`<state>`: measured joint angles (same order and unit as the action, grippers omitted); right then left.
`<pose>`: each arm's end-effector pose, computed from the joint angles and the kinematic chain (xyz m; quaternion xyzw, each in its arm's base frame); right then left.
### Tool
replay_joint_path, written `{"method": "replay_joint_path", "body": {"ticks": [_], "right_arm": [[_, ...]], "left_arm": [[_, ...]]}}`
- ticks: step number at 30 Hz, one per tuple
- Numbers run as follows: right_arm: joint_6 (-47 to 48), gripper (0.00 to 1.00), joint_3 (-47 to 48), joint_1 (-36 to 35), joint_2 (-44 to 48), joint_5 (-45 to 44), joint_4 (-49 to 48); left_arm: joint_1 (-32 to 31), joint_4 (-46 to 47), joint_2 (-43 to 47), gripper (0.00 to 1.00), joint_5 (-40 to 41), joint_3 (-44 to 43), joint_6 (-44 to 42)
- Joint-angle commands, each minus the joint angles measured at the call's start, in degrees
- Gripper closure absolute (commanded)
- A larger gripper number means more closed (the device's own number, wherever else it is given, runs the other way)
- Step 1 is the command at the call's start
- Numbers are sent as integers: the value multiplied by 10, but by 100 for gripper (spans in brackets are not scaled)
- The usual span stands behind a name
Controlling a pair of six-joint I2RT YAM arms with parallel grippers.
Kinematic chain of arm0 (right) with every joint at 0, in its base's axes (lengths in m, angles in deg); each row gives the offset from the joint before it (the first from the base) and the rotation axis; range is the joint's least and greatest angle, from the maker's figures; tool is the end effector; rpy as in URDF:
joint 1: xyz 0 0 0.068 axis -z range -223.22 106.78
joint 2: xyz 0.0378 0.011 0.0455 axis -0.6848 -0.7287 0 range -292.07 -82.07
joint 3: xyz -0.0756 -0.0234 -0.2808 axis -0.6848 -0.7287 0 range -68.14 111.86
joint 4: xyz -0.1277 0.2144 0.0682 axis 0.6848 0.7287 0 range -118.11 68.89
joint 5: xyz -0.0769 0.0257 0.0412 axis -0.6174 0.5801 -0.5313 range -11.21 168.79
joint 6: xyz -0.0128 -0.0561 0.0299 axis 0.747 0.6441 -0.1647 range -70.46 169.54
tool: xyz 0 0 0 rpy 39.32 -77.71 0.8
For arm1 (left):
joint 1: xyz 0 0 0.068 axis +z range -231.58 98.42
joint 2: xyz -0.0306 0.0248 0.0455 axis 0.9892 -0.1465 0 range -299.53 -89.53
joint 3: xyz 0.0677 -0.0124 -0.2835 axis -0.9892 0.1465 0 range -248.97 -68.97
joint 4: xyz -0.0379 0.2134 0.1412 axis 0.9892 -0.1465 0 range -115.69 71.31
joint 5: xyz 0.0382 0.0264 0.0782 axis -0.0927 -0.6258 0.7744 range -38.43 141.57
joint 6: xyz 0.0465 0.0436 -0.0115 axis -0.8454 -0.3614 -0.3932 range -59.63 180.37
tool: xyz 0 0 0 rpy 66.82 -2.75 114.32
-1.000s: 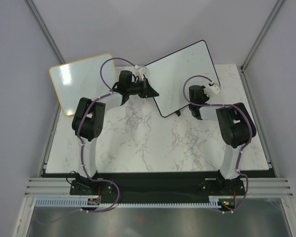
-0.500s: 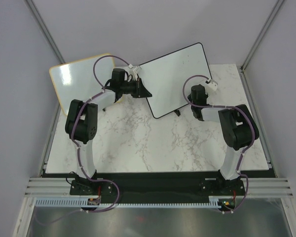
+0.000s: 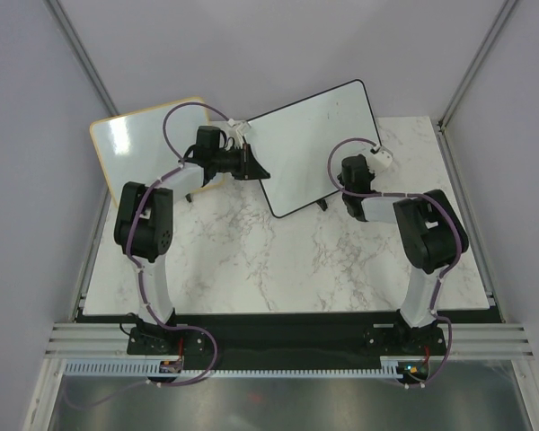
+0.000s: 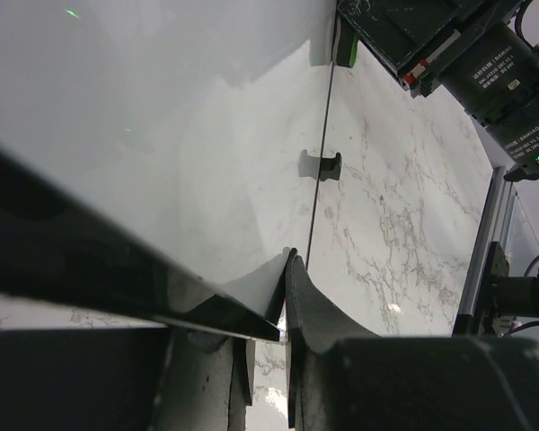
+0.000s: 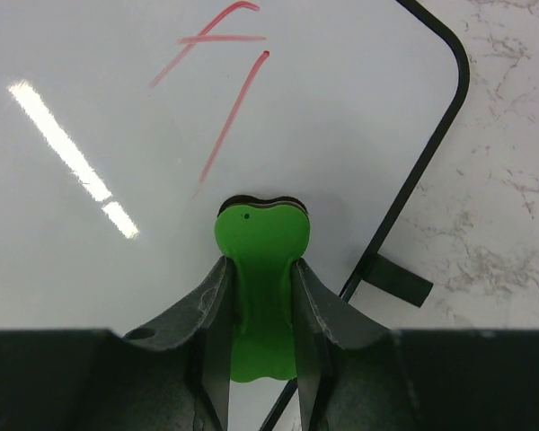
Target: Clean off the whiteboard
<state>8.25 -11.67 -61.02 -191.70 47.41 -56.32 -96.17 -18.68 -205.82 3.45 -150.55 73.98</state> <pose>0.4029 0.1016 0.1733 0.3077 0.7651 0.0569 0.5627 0.4428 -0.1542 0.2178 0.1961 0.8072 -0.4535 0.3230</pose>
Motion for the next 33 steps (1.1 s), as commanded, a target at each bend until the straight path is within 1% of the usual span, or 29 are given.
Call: {"method": "replay_joint_path", "body": {"ticks": [1,3,5,8,12,21,26,29,30,33], "right_arm": [[-54,100,-7,-39,-31,10,62],[-95,100,-12,-38,-28,6,78],[-106,100,-7,-37,-31,4,113],[-118,100,-9,-36,-35,26,131],[-127,100,-25,-36,-33,33,144],[-83,100,-47,-46,-8,38,173],[-58,100,-55,-48,12,18,162],[-21,100,-53,-48,46,7,159],[0,100,-55,-48,74,3,153],[31,100,-72,-48,129,-18,109]], "left_arm": [[0,-44,1,98,58,-9,-97],[0,-43,2,98,58,-10,-96],[1,-43,3,98,57,-11,-96],[1,-44,0,98,53,-13,-97],[1,-43,-1,98,54,-16,-97],[4,-45,-3,98,52,-27,-97],[5,-47,-1,98,50,-28,-98],[4,-48,-2,98,48,-27,-100],[4,-49,-1,98,48,-28,-100],[4,-50,-3,98,45,-30,-100]]}}
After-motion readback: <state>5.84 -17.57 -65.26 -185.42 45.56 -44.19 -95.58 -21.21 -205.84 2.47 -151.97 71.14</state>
